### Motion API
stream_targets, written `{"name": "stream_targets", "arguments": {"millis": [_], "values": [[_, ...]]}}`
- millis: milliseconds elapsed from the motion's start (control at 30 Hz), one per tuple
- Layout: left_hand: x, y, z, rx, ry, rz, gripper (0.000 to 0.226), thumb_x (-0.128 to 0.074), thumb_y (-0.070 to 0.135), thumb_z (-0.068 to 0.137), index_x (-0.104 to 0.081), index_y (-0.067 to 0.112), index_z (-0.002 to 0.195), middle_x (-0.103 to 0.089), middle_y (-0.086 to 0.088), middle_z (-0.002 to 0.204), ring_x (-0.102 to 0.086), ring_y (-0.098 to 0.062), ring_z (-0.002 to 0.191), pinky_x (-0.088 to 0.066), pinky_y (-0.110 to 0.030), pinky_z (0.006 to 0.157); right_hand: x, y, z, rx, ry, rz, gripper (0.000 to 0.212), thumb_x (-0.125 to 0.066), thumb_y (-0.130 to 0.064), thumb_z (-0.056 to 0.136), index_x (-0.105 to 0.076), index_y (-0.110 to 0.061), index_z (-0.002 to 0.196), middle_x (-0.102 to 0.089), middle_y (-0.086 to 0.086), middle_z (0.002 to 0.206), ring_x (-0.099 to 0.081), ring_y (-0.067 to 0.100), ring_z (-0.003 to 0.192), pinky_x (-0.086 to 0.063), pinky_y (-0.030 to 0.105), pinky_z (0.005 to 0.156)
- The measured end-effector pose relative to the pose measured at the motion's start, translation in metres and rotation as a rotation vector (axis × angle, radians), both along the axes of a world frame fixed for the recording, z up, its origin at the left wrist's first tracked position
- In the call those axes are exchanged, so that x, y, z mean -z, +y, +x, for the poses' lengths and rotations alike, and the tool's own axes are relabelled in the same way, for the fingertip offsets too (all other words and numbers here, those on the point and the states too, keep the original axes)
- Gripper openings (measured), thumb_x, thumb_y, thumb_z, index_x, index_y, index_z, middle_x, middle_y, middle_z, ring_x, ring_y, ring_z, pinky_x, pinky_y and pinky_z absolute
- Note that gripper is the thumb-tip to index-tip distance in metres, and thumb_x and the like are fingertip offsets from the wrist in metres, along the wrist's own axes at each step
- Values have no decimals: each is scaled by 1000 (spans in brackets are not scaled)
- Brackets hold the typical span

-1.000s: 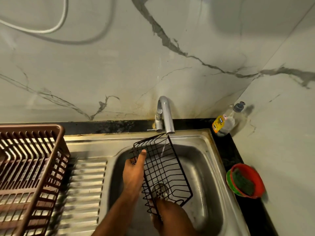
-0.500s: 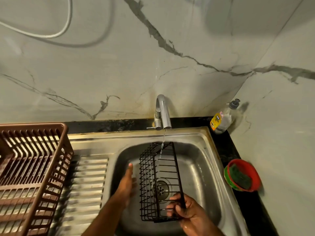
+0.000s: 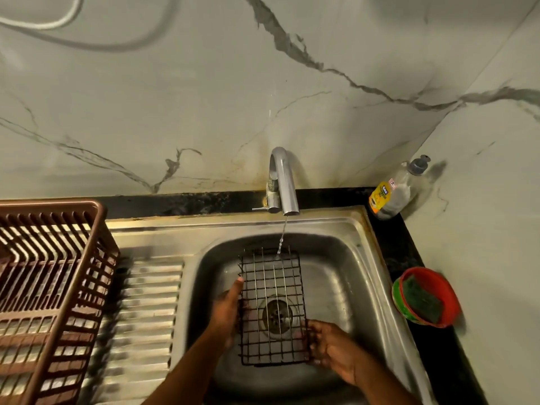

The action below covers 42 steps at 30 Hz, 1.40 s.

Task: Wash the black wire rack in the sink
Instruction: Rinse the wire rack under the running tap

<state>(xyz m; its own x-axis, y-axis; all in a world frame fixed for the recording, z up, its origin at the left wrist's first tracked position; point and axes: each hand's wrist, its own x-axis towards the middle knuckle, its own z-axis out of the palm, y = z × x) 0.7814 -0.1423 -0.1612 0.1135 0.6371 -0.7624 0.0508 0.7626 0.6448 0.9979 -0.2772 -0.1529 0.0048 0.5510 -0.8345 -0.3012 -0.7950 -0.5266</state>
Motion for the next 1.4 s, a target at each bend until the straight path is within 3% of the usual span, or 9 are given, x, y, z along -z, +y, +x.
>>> {"name": "stream_targets", "arguments": {"millis": [100, 200, 300, 400, 500, 933, 1067, 1233, 1400], "values": [[8, -1, 12, -8, 61, 29, 46, -65, 51, 93, -67, 5, 99, -61, -15, 82, -56, -22, 66, -48, -30, 57, 22, 7, -9, -25, -212, -97, 38, -36, -8, 102, -72, -18, 110, -77, 12, 104, -66, 21, 88, -55, 35, 75], [16, -1, 18, -13, 132, 51, 40, -65, 49, 94, -65, 9, 88, -57, -12, 74, -51, -21, 64, -43, -30, 57, 50, 8, -14, 102, -278, -90, 39, -35, -21, 105, -74, -23, 114, -77, 7, 106, -68, 21, 100, -56, 42, 92], [30, -2, 16, 7, 201, 30, 46, -65, 56, 91, -62, 13, 78, -55, -8, 67, -51, -22, 62, -44, -31, 59, 59, 10, -16, 175, -399, -52, 39, -40, -13, 104, -76, -28, 107, -76, -3, 109, -66, 20, 109, -52, 46, 103], [38, -2, 16, 33, 246, 28, 53, -64, 55, 93, -69, 3, 91, -71, -21, 89, -64, -31, 84, -54, -43, 82, 58, 10, -24, 119, -470, -29, 43, -43, -4, 102, -74, -34, 97, -76, -7, 105, -67, 12, 102, -56, 35, 95], [38, -2, 17, 83, 248, 70, 48, -60, 48, 98, -69, 1, 103, -71, -27, 106, -63, -30, 87, -53, -44, 86, 65, 5, -26, 66, -481, -38, 54, -40, 6, 98, -70, -38, 107, -74, -8, 110, -67, 12, 103, -58, 35, 93], [48, 0, 19, 136, 303, 41, 33, -56, 47, 101, -73, 20, 94, -70, -5, 97, -62, -26, 99, -49, -40, 97, 75, 2, -20, -18, -514, -62, 58, -40, 10, 96, -63, -33, 126, -67, -11, 124, -61, 13, 117, -54, 37, 102], [51, 3, 14, 164, 341, 16, 38, -59, 44, 101, -69, 11, 84, -67, -10, 84, -63, -26, 82, -54, -35, 81, 77, 2, -22, -54, -555, -52, 53, -44, 3, 98, -64, -44, 109, -70, -5, 125, -64, 15, 115, -54, 43, 102], [12, 20, 15, 53, 526, 229, 25, -65, 31, 98, -64, 18, 77, -67, -3, 77, -66, -23, 76, -46, -29, 69, 32, 27, -16, -52, -914, 8, 35, -49, -5, 100, -67, -18, 127, -68, 2, 127, -64, 22, 114, -50, 31, 98], [-44, 72, 43, -160, 107, 384, 14, -64, 23, 99, -72, 12, 101, -75, -8, 94, -70, -19, 86, -57, -34, 83, -31, 82, -23, 89, -906, 273, 19, -61, -19, 99, -69, -25, 115, -71, -9, 111, -68, 12, 102, -58, 31, 90]]}}
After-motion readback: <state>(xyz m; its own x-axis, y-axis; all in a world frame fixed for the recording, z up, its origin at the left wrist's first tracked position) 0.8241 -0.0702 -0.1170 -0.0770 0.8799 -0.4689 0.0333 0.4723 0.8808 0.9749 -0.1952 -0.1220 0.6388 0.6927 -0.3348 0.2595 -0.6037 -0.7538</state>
